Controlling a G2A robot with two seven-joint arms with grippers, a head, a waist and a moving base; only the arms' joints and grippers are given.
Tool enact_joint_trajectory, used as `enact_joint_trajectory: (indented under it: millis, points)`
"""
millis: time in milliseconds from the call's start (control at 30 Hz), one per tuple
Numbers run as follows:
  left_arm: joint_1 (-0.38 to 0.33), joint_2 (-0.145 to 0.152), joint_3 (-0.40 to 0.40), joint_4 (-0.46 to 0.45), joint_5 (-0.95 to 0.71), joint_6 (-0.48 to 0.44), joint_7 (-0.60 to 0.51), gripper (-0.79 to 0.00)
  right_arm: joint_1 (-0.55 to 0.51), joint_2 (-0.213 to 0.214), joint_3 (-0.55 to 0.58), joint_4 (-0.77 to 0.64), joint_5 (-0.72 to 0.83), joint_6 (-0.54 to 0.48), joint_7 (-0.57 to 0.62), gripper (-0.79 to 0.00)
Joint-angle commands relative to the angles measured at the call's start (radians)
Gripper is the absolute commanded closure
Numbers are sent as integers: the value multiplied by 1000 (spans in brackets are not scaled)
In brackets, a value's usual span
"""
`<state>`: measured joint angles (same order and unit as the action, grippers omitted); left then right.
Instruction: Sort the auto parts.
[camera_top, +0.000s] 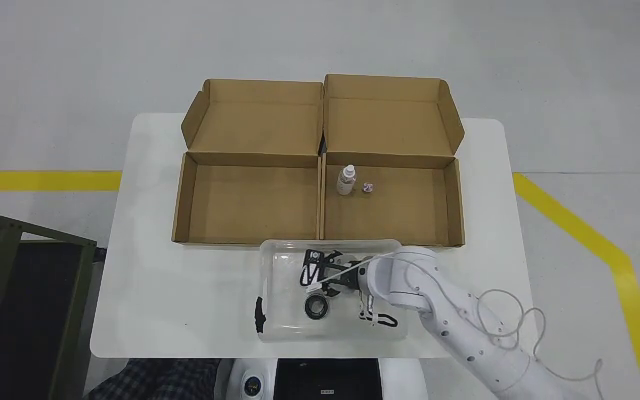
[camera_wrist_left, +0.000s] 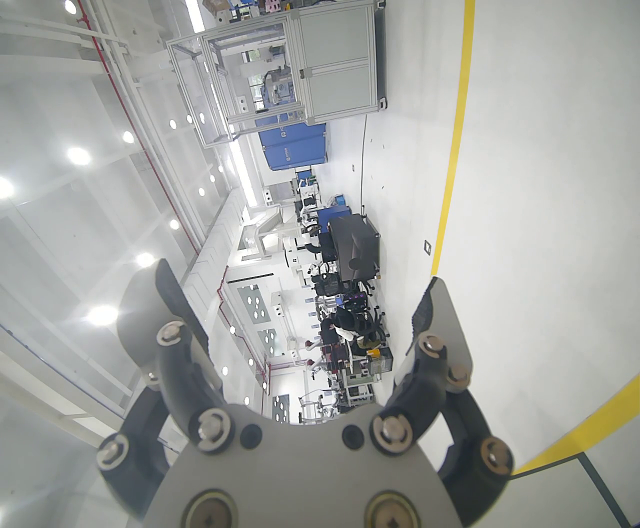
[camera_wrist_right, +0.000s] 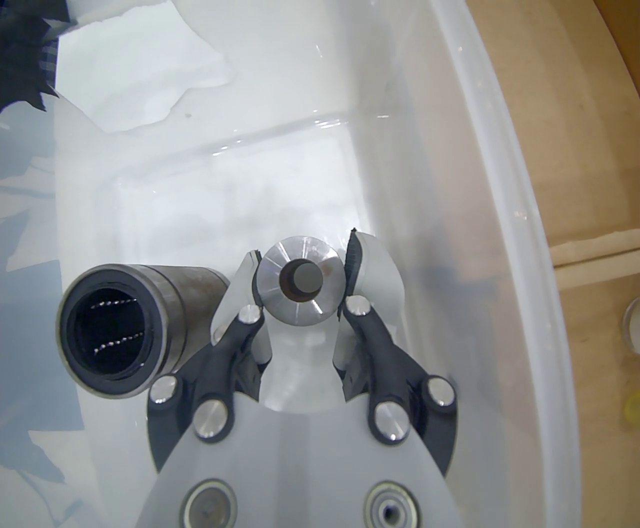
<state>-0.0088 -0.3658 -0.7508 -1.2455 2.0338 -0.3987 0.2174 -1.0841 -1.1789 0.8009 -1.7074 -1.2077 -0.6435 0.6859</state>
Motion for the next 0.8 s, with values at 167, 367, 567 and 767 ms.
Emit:
enact_joint_trajectory:
  millis: [167,367,567,767]
  points:
    - [0,0,0,0,0,0,0,-785,-3,2,2,-27,9,-12,6,0]
    - [0,0,0,0,0,0,0,-785,-19,9,27,-77,29,-23,-3,0]
    - [0,0,0,0,0,0,0,-785,-39,17,60,-121,56,-33,-49,0]
    - [0,0,0,0,0,0,0,-785,-50,22,101,-145,114,-33,-130,0]
